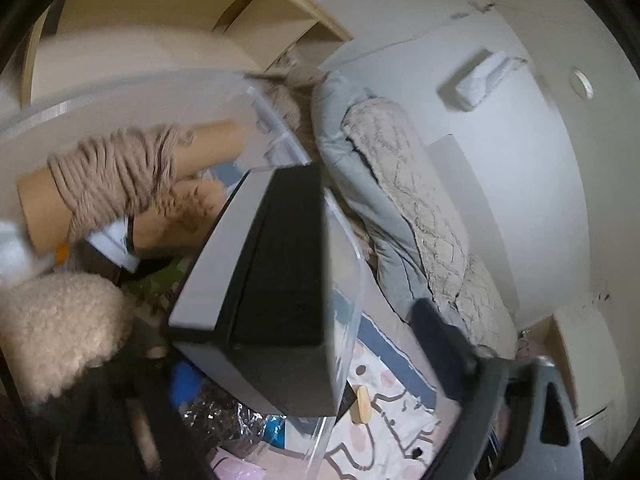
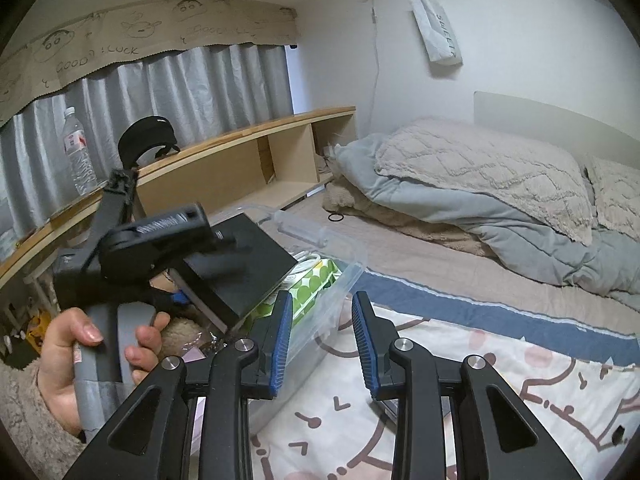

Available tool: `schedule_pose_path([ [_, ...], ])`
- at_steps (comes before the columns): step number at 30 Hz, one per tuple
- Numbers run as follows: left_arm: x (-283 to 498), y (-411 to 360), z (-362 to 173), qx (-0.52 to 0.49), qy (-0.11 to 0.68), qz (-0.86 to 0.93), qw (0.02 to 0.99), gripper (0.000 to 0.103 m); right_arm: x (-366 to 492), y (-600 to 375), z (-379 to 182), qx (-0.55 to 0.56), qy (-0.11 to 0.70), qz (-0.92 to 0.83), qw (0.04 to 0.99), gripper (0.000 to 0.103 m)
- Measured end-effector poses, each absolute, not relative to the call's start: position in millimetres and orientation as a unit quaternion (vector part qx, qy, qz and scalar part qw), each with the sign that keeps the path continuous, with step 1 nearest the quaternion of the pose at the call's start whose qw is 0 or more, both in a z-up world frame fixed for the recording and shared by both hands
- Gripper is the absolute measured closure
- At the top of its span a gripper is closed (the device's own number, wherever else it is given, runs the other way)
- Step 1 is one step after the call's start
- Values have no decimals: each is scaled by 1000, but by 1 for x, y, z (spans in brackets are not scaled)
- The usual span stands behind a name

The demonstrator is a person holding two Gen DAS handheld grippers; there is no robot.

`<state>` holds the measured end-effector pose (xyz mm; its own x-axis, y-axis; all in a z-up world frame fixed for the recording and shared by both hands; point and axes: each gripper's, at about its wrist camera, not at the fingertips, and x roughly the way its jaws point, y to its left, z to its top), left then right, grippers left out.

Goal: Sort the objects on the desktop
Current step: 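Open the right gripper while the left gripper lowers the black case into the bin, then open the left gripper to release the black case into the clear bin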

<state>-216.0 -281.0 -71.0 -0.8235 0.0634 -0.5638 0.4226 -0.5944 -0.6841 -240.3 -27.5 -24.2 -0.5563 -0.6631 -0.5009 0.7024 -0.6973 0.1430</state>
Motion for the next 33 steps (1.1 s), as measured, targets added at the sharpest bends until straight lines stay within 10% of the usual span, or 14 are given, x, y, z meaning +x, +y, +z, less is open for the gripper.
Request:
schedule_pose_path([
  [8, -189, -282, -42, 261, 313, -895, 182, 1, -240, -26, -17, 266, 22, -879, 395, 71],
  [26, -213, -282, -45, 344, 321, -877, 98, 8, -236, -31, -15, 266, 29, -878, 396, 71],
  [33, -196, -276, -15, 356, 186, -910, 102, 55, -240, -18, -19, 269, 33, -880, 390, 71],
])
